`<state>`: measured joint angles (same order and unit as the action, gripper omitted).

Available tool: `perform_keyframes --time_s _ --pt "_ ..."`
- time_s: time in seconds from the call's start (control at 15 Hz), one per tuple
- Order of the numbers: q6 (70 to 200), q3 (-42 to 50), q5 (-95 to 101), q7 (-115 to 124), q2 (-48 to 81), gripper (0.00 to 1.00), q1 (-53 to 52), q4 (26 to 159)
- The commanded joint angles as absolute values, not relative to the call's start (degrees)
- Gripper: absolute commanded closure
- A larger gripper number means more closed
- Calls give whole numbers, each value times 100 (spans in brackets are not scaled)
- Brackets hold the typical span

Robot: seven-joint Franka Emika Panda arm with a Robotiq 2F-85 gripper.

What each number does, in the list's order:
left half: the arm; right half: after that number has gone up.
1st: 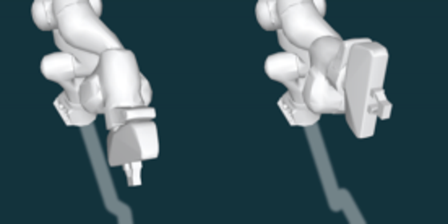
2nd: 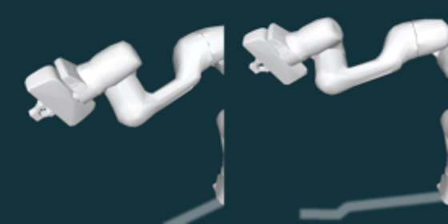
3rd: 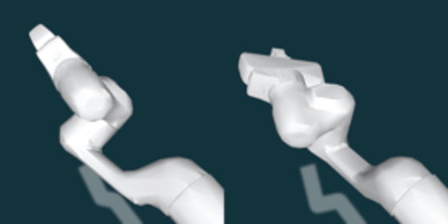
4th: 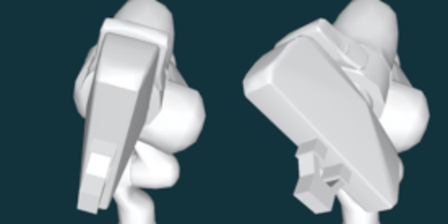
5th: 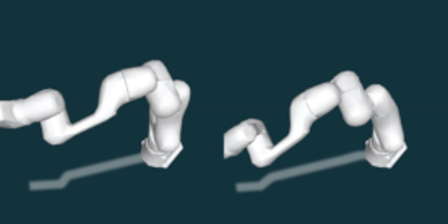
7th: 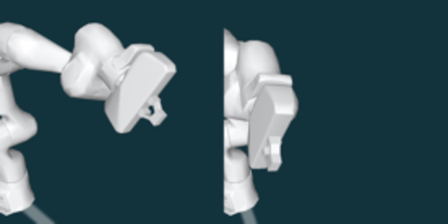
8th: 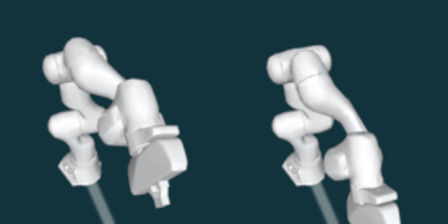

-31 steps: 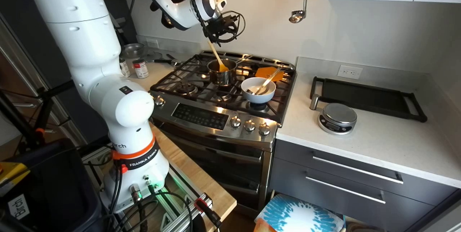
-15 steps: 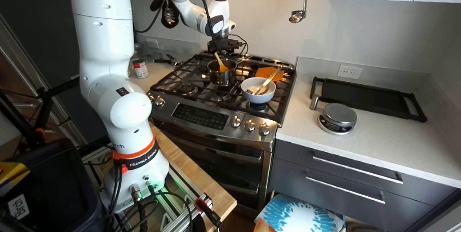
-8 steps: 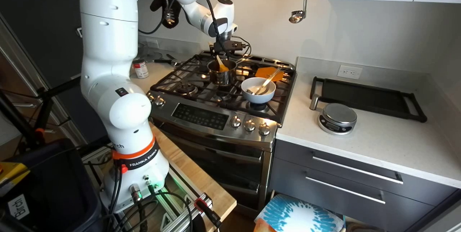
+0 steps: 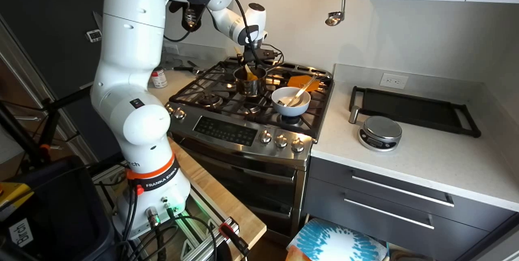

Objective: Remove the spatula from the pot and put it in the grey bowl

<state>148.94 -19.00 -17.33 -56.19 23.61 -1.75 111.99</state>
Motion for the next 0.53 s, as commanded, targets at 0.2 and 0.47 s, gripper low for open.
perform_keyframes --time_s 0.2,0.47 --pt "14670 -2118 -1731 -6256 2813 44 -41 10736" --pt "14582 -2163 -1704 -6406 2775 80 -97 10712"
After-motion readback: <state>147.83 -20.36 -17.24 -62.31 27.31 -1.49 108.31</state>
